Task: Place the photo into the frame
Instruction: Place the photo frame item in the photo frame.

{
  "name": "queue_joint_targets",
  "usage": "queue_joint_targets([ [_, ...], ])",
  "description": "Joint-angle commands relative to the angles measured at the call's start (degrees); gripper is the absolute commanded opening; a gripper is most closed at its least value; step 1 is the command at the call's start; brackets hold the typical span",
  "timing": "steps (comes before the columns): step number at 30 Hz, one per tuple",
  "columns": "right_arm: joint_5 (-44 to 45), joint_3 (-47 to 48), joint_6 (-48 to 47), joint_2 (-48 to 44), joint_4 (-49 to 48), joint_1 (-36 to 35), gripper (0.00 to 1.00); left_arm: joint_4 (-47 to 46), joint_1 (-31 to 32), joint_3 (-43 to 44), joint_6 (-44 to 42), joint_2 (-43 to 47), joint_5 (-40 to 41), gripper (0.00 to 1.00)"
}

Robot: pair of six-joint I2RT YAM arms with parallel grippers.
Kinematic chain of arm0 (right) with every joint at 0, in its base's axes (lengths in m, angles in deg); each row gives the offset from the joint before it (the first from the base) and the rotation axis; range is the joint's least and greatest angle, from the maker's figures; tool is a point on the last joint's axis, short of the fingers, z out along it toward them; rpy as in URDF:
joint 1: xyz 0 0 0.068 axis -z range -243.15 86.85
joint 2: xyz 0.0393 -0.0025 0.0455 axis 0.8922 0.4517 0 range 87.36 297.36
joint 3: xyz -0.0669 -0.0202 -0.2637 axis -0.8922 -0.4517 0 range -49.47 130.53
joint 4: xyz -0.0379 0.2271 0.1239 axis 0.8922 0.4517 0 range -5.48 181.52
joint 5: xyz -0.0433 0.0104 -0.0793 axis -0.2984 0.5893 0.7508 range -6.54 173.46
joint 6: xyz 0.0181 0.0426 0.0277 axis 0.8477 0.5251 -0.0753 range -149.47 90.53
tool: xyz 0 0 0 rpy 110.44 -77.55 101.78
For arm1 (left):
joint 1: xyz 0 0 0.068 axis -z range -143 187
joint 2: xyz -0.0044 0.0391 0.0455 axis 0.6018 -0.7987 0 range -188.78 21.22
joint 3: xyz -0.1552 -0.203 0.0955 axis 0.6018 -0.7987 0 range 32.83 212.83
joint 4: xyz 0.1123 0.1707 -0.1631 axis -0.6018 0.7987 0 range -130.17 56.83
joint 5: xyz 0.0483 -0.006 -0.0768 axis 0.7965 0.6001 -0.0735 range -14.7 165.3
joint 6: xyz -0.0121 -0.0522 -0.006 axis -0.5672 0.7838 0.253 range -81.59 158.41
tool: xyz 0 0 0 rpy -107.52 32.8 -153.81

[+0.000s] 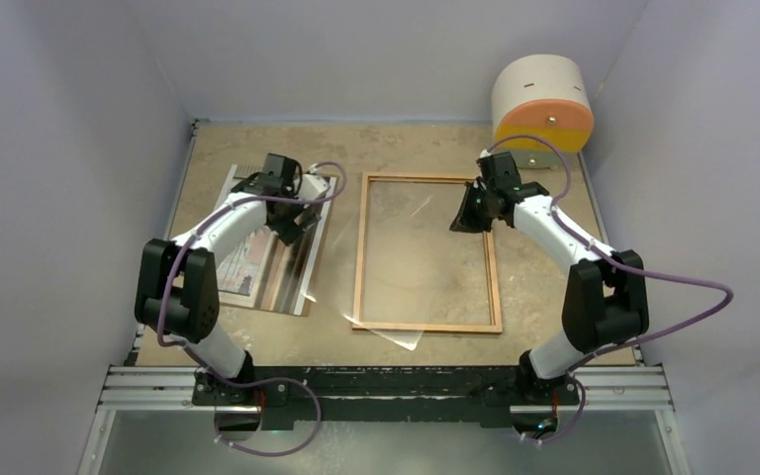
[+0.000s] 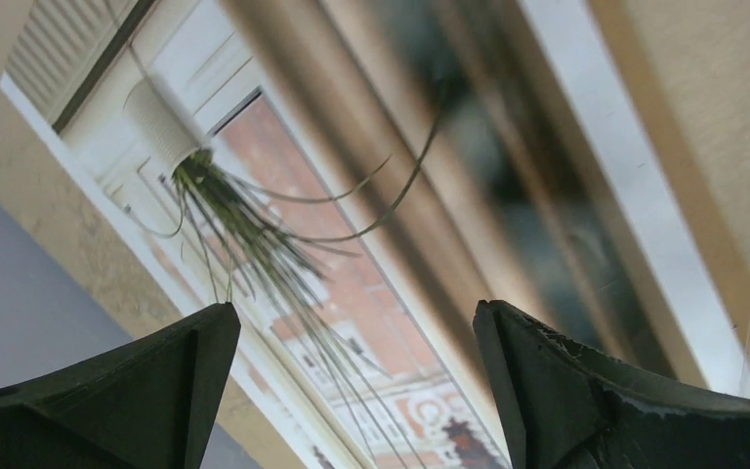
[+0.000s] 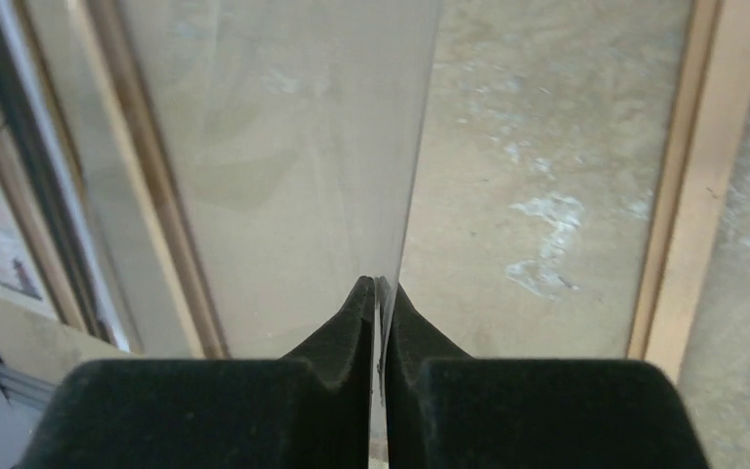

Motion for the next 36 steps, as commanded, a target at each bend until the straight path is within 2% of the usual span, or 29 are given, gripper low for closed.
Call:
queue_joint_targets([
  [1,7.22,2.24,-3.41,1.62,5.83,0.93,0.11,-3.13,5.16,1.78,2.50,-2.14,3.47,1.00],
  [5,4.58,2.88,-1.70,4.54,4.29,1.34,0.60,-5.95,9.23,2.89,2.18,-4.48,5.17,1.00],
  [9,6.36,4.18,0.35,5.38,5.57,1.61,0.90,-6.96,11.21,4.80,1.99,-8.38,7.32,1.00],
  [11,8.35,3.89,1.12,4.19,6.72,1.67,0.97,-7.41,11.47,5.21,2.35,-9.42,7.78,1.00],
  [14,9.87,1.54,2.85,1.03,8.12,1.71,0.99,-8.48,11.52,4.52,2.64,-9.38,7.22,1.00],
  [18,7.44,-5.84,5.66,-5.61,5.89,1.71,0.99,-9.17,11.52,3.47,2.67,-9.52,7.14,1.00],
  [26,-6.22,-23.35,15.40,-16.86,-1.45,1.48,0.99,-9.68,11.61,2.94,3.79,-9.01,5.14,1.00],
  [31,-9.41,-28.79,18.79,-17.83,-6.67,0.98,0.97,-9.85,11.61,2.21,4.66,-8.96,3.55,1.00],
  [36,-11.17,-34.88,22.45,-17.01,-15.97,-0.53,0.93,-11.63,11.70,0.00,5.38,-7.85,0.35,1.00],
])
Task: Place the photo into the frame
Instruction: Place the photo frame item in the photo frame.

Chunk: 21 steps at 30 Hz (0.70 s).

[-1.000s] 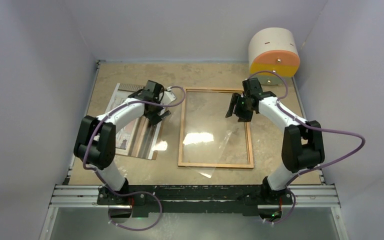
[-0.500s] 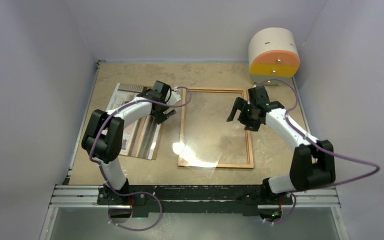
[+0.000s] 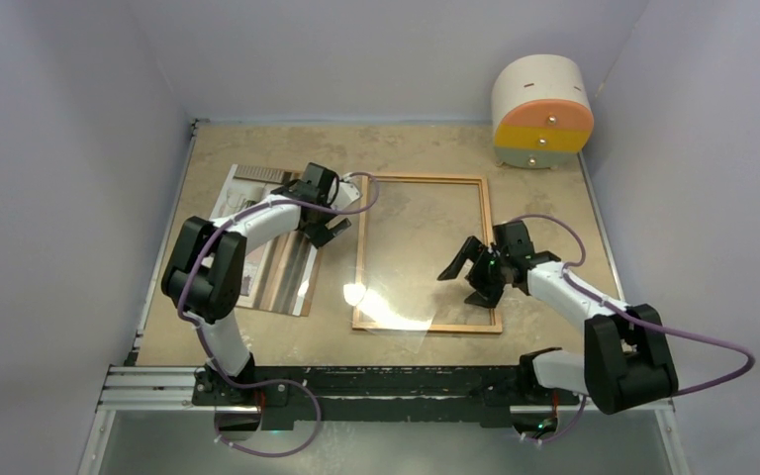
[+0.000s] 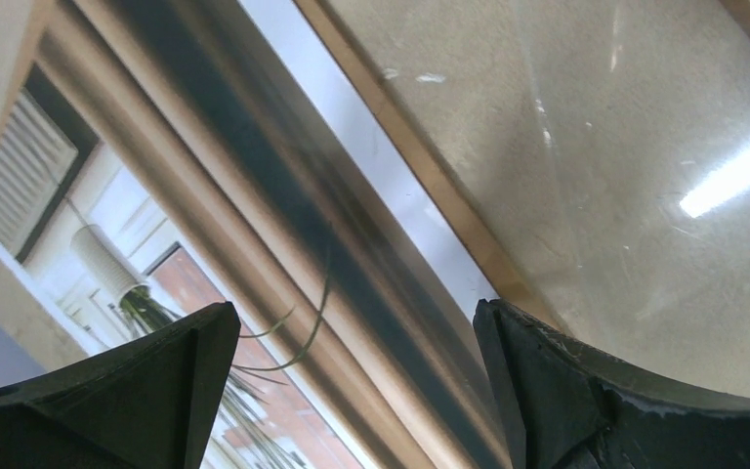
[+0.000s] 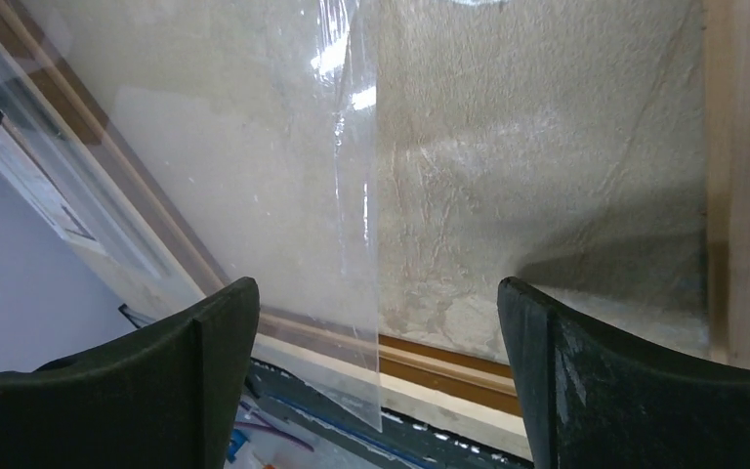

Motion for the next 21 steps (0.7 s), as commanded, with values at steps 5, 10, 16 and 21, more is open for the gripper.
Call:
queue_joint_targets([
  [5,-2.23,-9.12,9.35,-0.35,-20.57,-2.71,0.90,-3.39,0.19,-3.20,2.19,2.67,-6.69,1.00],
  [10,-0.22,-14.10,13.72,1.17,-31.66,-5.04,0.89,-3.03,0.20,-3.37,2.70,1.72,-7.54,1.00],
  [16,0.68,-18.98,19.45,1.97,-45.39,-5.59,0.87,-3.29,0.20,-4.32,1.84,0.77,-7.87,1.00],
  [21,-0.29,-21.43,22.91,1.85,-56.17,-5.60,0.80,-3.15,0.20,-4.55,1.32,0.22,-8.87,1.00],
])
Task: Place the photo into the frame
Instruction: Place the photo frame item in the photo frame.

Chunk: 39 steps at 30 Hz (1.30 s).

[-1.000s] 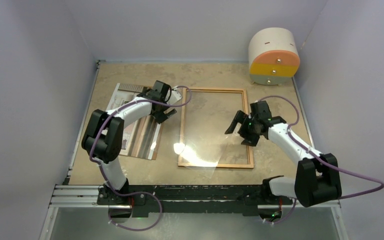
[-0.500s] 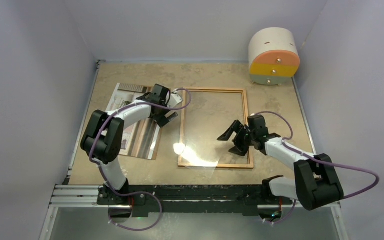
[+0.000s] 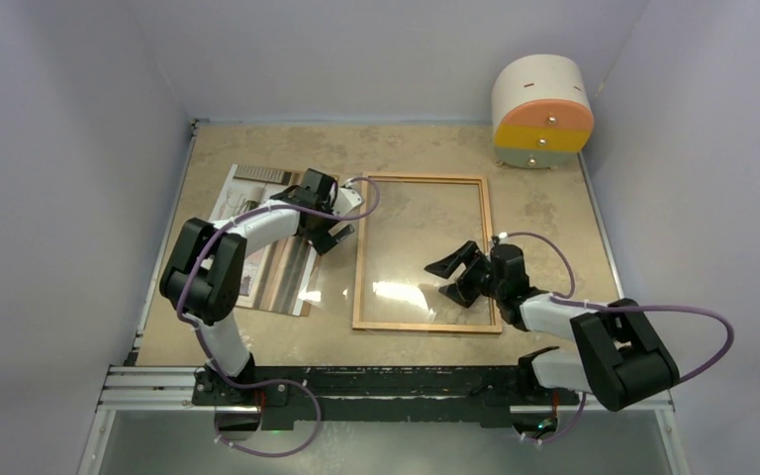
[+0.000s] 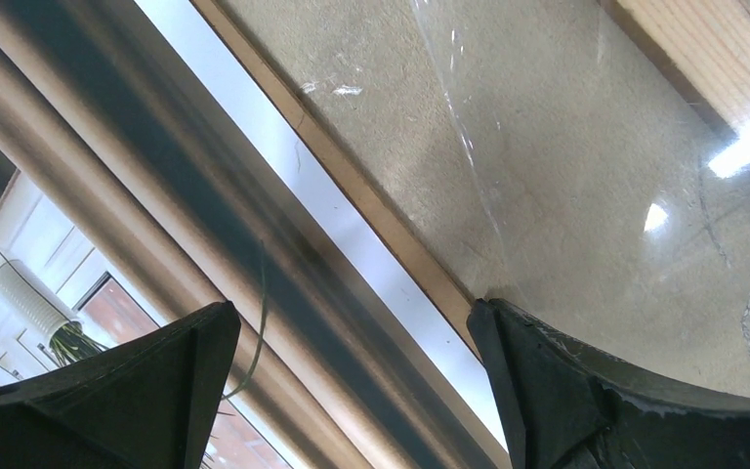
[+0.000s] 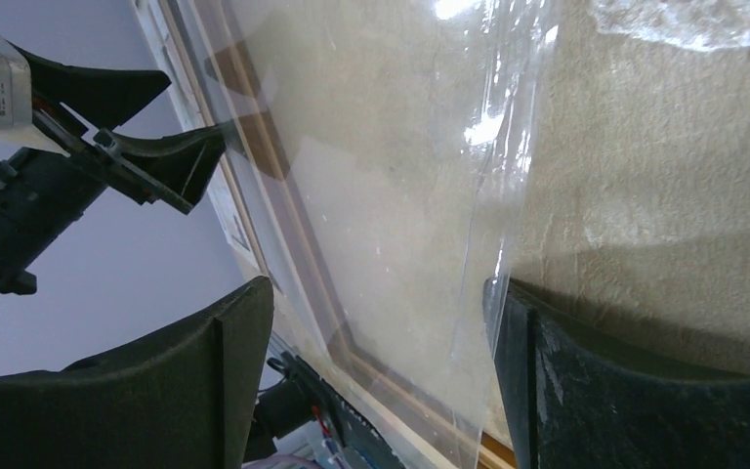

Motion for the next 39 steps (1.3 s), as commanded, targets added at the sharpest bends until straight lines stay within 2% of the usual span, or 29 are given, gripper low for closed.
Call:
queue_joint_targets([
  [1,1.26,-2.58,4.09,0.93,-12.58,-0.20,0.78,-0.25,0.18,-0.79,-0.11,-0.56,-2.54,1.00],
  [5,-3.42,-2.62,5.33,2.16,-21.02,-0.12,0.67,0.10,0.18,-0.93,-0.49,-0.88,-3.05,1.00],
  [9,-4.17,-1.76,4.46,2.95,-25.71,-0.11,0.47,1.63,0.14,-0.39,-0.55,-1.07,-4.69,1.00],
  [12,-6.43,3.36,-0.74,4.20,-17.29,-0.11,0.45,3.06,0.09,0.57,-0.31,-0.75,-6.50,1.00],
  [14,-6.64,7.01,-4.75,5.23,-9.75,-0.11,0.49,3.89,0.09,1.17,-0.37,-0.52,-7.30,1.00],
  [17,-8.25,10.56,-7.62,6.36,-3.77,0.01,0.53,4.96,0.09,1.90,-0.46,-0.21,-7.78,1.00],
  [19,-8.96,12.41,-8.98,6.98,-2.08,0.18,0.49,5.43,0.09,2.19,-0.59,0.00,-7.90,1.00],
  [21,-8.78,14.68,-10.60,7.32,1.36,0.67,0.26,6.25,0.02,2.74,-0.62,0.34,-7.79,1.00],
  [22,-8.76,16.05,-12.07,7.41,3.62,1.02,0.08,6.78,-0.18,3.16,-0.49,0.58,-7.99,1.00],
  [23,-8.82,17.48,-13.38,7.24,5.75,1.41,0.00,7.27,-0.44,3.65,-0.28,0.90,-8.37,1.00],
  [32,-0.23,35.24,-29.22,-3.02,35.32,2.95,0.00,12.11,-5.57,12.33,2.59,2.11,-12.97,1.00],
  [36,4.43,46.04,-33.12,-5.69,48.49,3.13,0.00,12.99,-5.58,15.09,5.78,0.35,-15.83,1.00],
  [39,7.35,51.45,-33.93,-6.95,54.83,3.39,0.00,14.38,-4.81,18.24,8.84,-2.02,-19.56,1.00],
])
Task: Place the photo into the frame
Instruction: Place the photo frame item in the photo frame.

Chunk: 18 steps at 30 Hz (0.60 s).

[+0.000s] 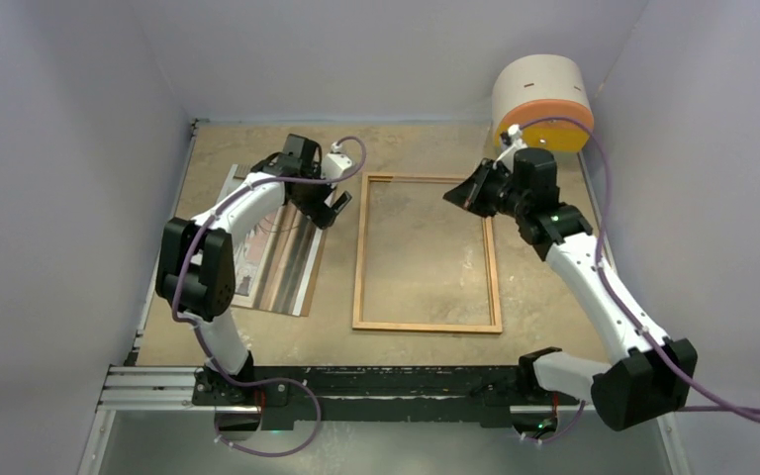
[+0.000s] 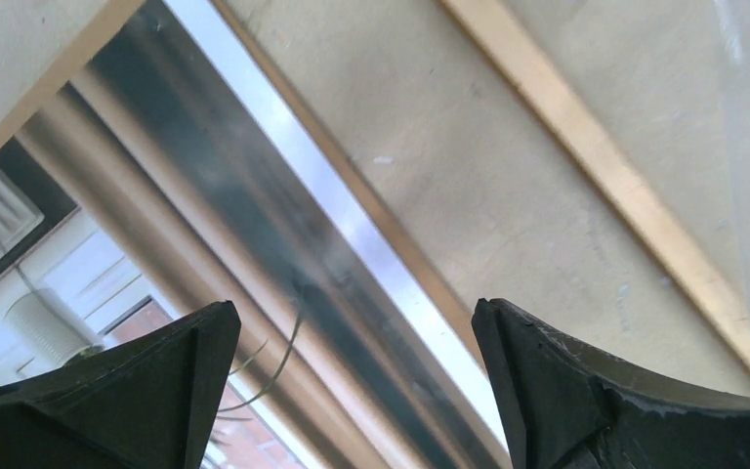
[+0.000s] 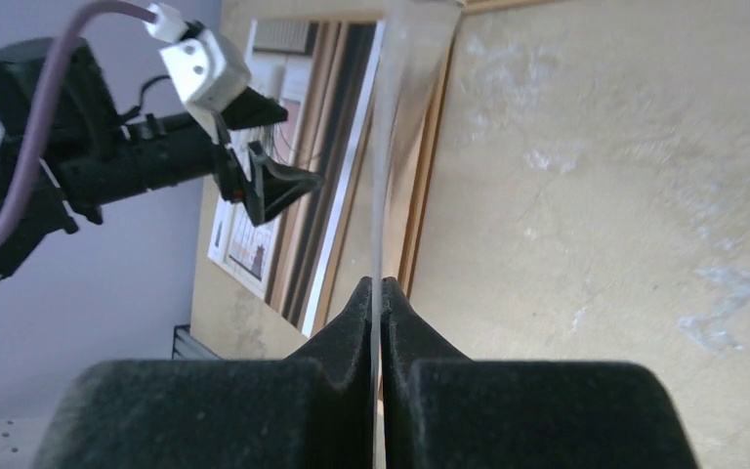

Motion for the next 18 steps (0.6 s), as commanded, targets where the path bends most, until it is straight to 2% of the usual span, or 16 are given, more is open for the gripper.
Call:
queue_joint_targets([
  [1,6.08,8.14,-4.82,-2.98,14.87,0.60,0.00,2.84,1.58,5.66,5.77,-2.79,-7.45,1.00],
  [9,6.37,10.26,-5.16,-4.61,20.21,0.72,0.00,2.90,4.91,10.76,10.24,-9.61,-11.71,1.00],
  [18,5.93,9.71,-5.88,-5.92,22.09,0.72,0.00,0.14,7.05,7.33,10.47,-10.88,-11.37,0.99],
])
